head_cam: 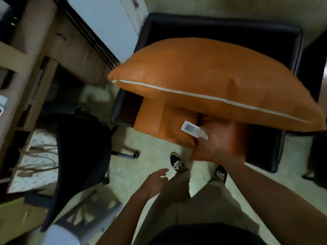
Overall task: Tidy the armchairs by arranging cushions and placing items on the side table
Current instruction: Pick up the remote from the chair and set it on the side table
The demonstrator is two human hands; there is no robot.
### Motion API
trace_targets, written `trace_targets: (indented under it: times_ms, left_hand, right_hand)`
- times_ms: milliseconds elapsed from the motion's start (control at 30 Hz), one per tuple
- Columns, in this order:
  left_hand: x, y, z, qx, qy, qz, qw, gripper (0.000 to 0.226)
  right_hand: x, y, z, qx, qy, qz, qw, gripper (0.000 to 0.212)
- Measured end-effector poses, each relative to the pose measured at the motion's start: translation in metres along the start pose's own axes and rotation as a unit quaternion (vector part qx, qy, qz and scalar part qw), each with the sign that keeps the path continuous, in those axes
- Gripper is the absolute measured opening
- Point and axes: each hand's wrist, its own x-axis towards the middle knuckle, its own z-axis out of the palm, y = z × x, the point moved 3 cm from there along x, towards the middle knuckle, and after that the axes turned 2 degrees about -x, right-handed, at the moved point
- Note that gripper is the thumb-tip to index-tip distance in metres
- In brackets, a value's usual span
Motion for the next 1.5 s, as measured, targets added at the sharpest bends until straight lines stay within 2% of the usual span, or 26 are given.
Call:
trace_targets:
  times_ms: [133,233,367,500,567,733,867,1033,1267,1400,1500]
  left_hand:
    - [0.009,-0.032,-0.032,0.050,-0.014,-0.023,0.998,0.042]
    - [0.019,-0.052,-0.055,0.084,-0.015,-0.044,0.995,0.042]
    - [0.035,-0.058,-0.082,0.122,-0.007,-0.043,0.992,0.043]
    - [0.049,-0.042,-0.095,0.111,-0.005,-0.039,0.993,0.043]
    - [0.055,-0.026,-0.096,0.111,-0.012,-0.028,0.993,0.044]
    - [0.068,0.018,-0.090,0.130,-0.045,0.021,0.990,0.045]
    - [0.071,0.045,-0.082,0.165,-0.078,0.049,0.982,0.045]
    - [0.068,0.073,-0.086,0.153,-0.092,0.061,0.982,0.041]
    - [0.078,0.133,-0.072,0.210,-0.159,0.125,0.957,0.049]
    - [0.067,0.174,-0.039,0.242,-0.192,0.170,0.936,0.053]
    - [0.051,0.203,-0.005,0.225,-0.209,0.200,0.931,0.045]
  right_hand:
    - [0.030,0.015,0.035,-0.108,-0.035,-0.014,0.993,0.078]
    - [0.044,0.015,0.042,-0.164,-0.078,0.043,0.982,0.086]
    - [0.047,0.012,0.052,-0.244,-0.087,0.038,0.965,0.102]
    - [0.048,0.016,0.053,-0.248,-0.084,0.054,0.964,0.115]
    - [0.045,0.016,0.055,-0.209,-0.100,0.070,0.970,0.118]
    - [0.024,0.016,0.057,-0.070,-0.095,0.117,0.986,0.087]
    - [-0.015,0.009,0.048,0.021,-0.080,0.171,0.982,0.077]
    - [-0.079,0.003,0.029,0.048,-0.003,0.237,0.970,0.074]
    - [-0.152,-0.008,-0.006,0.081,0.113,0.238,0.961,0.064]
    - [-0.182,-0.008,-0.022,0.066,0.133,0.234,0.961,0.066]
    - [-0.200,-0.003,-0.040,0.053,0.145,0.220,0.963,0.070]
